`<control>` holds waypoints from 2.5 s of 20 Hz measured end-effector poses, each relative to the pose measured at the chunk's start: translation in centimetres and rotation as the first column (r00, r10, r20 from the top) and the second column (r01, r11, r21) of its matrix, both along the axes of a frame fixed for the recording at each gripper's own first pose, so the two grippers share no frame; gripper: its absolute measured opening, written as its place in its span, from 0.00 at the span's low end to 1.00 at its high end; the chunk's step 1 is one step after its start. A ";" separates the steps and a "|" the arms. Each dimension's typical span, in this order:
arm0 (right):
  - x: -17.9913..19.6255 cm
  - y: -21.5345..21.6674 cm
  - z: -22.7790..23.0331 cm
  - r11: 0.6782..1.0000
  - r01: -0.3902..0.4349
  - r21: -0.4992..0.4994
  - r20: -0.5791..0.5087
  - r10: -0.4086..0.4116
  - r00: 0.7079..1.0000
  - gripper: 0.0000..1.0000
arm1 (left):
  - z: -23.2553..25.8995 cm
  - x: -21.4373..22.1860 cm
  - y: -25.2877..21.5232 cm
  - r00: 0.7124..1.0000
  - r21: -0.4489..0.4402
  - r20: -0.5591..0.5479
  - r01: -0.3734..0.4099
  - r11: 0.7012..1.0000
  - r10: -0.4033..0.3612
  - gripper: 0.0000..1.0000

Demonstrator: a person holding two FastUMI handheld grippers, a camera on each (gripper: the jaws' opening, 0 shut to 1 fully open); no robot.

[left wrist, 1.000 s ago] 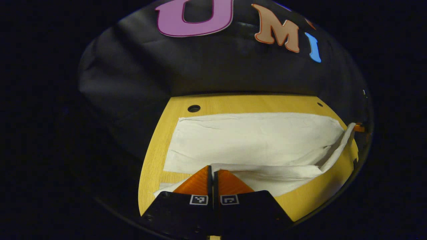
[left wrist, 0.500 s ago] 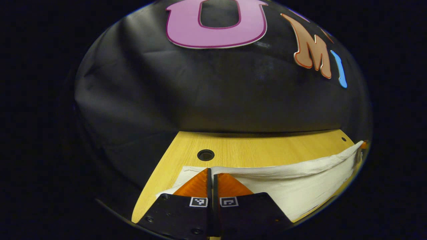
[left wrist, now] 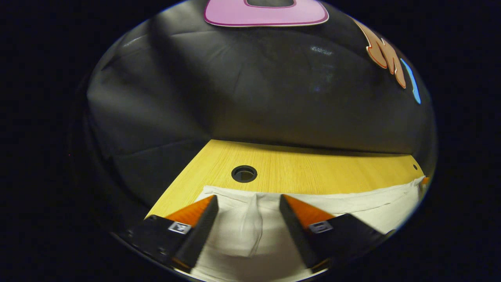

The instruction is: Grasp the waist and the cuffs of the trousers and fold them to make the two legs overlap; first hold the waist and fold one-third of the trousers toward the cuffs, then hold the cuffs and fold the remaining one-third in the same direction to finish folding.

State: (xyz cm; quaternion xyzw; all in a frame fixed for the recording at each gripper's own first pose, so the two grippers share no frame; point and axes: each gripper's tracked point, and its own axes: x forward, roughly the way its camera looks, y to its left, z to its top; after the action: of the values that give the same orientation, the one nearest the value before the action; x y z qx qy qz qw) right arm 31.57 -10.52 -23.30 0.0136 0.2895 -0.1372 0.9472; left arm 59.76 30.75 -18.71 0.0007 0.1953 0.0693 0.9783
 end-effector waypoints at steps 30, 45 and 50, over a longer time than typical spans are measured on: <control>-12.4 -11.8 -3.0 0.903 0.213 0.373 -0.008 -0.227 0.974 0.97 | 6.0 -1.8 -4.0 0.997 0.080 0.080 -0.020 0.997 0.014 0.95; -11.0 -11.1 0.0 0.911 0.212 0.355 0.072 -0.253 0.965 0.16 | 4.9 -1.7 -2.8 0.995 0.052 0.089 -0.044 0.998 0.039 0.95; -10.7 -8.2 5.3 0.941 0.151 0.303 0.166 -0.208 0.964 0.16 | 4.7 -1.3 -2.5 0.996 0.023 0.087 -0.038 0.999 0.036 0.95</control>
State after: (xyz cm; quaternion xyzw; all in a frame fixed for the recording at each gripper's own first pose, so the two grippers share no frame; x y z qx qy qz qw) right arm 20.87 -18.70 -17.99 0.1908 0.2094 -0.1779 0.9424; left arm 58.42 28.25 -13.98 0.0060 0.1519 0.0896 0.9843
